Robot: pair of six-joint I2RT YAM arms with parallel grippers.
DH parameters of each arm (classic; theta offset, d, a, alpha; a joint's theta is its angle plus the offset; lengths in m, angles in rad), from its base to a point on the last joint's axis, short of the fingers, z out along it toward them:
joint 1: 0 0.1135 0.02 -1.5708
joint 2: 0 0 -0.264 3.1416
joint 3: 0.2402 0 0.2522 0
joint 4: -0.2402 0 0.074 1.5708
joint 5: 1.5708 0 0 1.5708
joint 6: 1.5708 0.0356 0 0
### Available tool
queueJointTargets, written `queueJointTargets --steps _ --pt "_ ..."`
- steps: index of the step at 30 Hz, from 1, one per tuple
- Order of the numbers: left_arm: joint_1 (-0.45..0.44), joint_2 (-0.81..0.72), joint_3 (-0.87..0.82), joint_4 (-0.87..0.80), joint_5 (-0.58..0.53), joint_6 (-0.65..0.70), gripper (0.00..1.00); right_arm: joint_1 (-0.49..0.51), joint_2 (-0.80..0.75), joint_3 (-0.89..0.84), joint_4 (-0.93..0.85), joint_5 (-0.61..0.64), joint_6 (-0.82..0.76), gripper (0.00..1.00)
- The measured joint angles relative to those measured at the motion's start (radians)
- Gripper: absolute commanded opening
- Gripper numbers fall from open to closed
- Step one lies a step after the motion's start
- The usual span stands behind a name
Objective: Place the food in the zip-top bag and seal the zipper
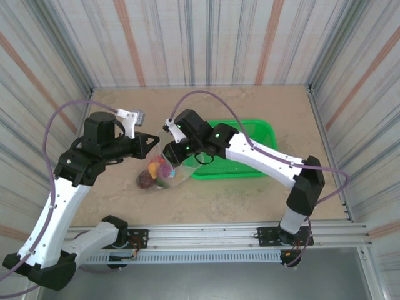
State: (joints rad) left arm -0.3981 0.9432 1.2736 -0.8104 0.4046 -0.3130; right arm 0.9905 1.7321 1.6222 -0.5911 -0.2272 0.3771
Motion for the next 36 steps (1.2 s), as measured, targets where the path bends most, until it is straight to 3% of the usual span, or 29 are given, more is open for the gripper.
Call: queueJointTargets --steps 6,11,16,20,24,28,33,36 --pt "0.000 0.000 0.000 0.000 0.000 0.000 0.00 0.000 0.077 0.000 -0.003 -0.006 0.032 0.22" --pt "0.000 0.000 0.000 0.000 0.000 0.000 0.00 0.000 0.089 0.000 -0.003 -0.007 0.052 0.57" --pt "0.000 0.000 0.000 0.000 0.000 0.000 0.00 0.000 0.087 0.000 -0.003 -0.007 0.063 0.68" --pt "0.000 0.000 0.000 0.000 0.000 0.000 0.00 0.000 0.081 0.000 -0.004 -0.005 0.064 0.61" --pt "0.000 -0.002 0.000 0.000 0.000 0.000 0.00 0.000 0.057 0.000 -0.003 -0.005 0.069 0.30" --pt "0.000 -0.004 0.000 0.000 0.000 0.000 0.00 0.000 0.017 -0.002 -0.003 -0.002 0.071 0.12" --pt "0.002 -0.005 0.000 0.000 0.000 0.001 0.00 0.000 -0.035 -0.002 -0.003 -0.001 0.066 0.10" --pt "0.006 -0.005 0.000 -0.001 -0.001 0.001 0.00 -0.004 -0.056 -0.002 -0.013 0.003 0.060 0.24"
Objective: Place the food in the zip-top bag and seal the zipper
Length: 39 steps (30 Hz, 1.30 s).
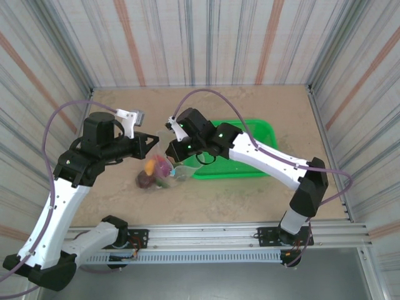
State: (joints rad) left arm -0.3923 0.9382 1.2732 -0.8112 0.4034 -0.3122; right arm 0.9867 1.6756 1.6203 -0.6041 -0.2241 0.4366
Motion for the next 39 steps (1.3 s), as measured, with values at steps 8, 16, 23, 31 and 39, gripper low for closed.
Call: queueJointTargets --steps 8,16,23,31,39 --pt "0.006 0.000 0.000 -0.004 -0.001 0.001 0.00 -0.042 -0.154 -0.029 -0.043 0.051 -0.008 0.62" --pt "0.014 0.000 0.001 -0.007 -0.002 0.001 0.00 -0.125 -0.345 -0.138 -0.084 0.072 -0.056 0.87" --pt "0.034 -0.002 0.002 -0.022 -0.003 0.003 0.00 -0.164 -0.412 -0.274 -0.191 0.201 -0.174 0.53" --pt "0.092 -0.033 -0.002 -0.035 0.001 0.004 0.00 -0.280 -0.399 -0.342 -0.352 0.260 -0.100 0.00" --pt "0.096 -0.039 -0.008 -0.038 0.021 0.004 0.00 -0.232 -0.401 -0.522 -0.441 0.223 0.023 0.00"
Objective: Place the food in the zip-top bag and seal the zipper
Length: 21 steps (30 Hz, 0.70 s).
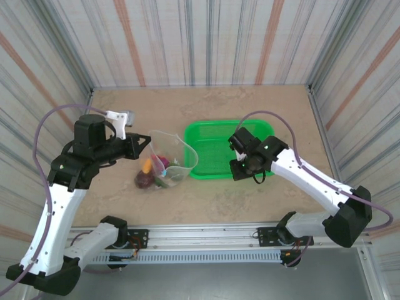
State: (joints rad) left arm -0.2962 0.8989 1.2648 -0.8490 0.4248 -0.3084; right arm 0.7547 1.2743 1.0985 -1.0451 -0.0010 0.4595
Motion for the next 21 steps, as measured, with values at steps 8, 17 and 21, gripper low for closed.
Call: queueJointTargets --steps 8,17,21 --pt "0.000 -0.001 -0.014 0.008 0.017 -0.001 0.00 -0.018 0.028 -0.126 0.061 0.022 0.048 0.00" --pt "0.000 -0.002 -0.026 0.016 0.051 -0.003 0.00 -0.127 0.281 -0.013 0.282 0.040 0.051 0.21" --pt "0.000 -0.002 -0.045 0.020 0.065 -0.004 0.00 -0.163 0.294 0.059 0.350 0.050 0.035 0.27"
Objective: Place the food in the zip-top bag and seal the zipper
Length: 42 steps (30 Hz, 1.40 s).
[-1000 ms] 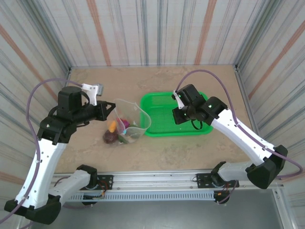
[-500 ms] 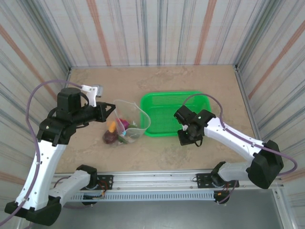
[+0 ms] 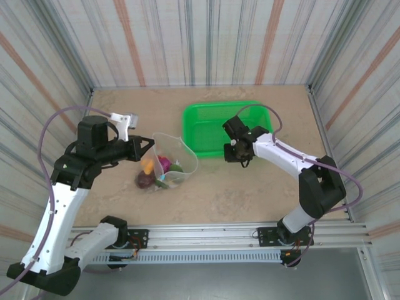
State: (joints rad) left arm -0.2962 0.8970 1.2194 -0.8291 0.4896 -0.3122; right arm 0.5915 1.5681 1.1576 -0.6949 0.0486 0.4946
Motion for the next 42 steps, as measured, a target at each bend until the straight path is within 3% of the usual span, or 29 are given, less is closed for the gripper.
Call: queueJointTargets --steps 7,12,18,24,27,29,33,34,38,39,42 --pt "0.000 -0.001 -0.037 0.027 0.027 -0.007 0.00 0.060 -0.287 0.003 0.120 -0.071 -0.217 0.32" --pt "0.000 0.024 -0.053 0.068 0.061 -0.026 0.00 0.266 -0.478 0.001 0.172 -0.199 -0.583 0.34" --pt "0.000 0.067 -0.072 0.110 0.092 -0.045 0.00 0.393 -0.442 0.001 0.171 -0.300 -0.888 0.47" --pt "0.000 0.086 -0.074 0.125 0.095 -0.054 0.00 0.462 -0.300 0.013 0.180 -0.341 -1.028 0.50" --pt "0.000 0.087 -0.074 0.125 0.095 -0.056 0.00 0.462 -0.223 0.038 0.195 -0.341 -1.049 0.43" --pt "0.000 0.087 -0.074 0.125 0.095 -0.056 0.00 0.462 -0.175 0.064 0.209 -0.334 -1.055 0.33" --pt "0.000 0.087 -0.074 0.125 0.095 -0.056 0.01 0.458 -0.109 0.122 0.226 -0.327 -1.046 0.04" --pt "0.000 0.086 -0.074 0.125 0.095 -0.056 0.08 0.455 -0.097 0.137 0.227 -0.328 -1.040 0.00" --pt "0.000 0.071 -0.074 0.124 0.093 -0.060 0.44 0.432 -0.089 0.171 0.225 -0.342 -0.988 0.00" --pt "0.000 0.059 -0.074 0.124 0.092 -0.060 0.50 0.423 -0.089 0.180 0.225 -0.342 -0.960 0.00" --pt "0.000 0.008 -0.073 0.125 0.074 -0.051 0.54 0.393 -0.089 0.222 0.217 -0.355 -0.846 0.00"
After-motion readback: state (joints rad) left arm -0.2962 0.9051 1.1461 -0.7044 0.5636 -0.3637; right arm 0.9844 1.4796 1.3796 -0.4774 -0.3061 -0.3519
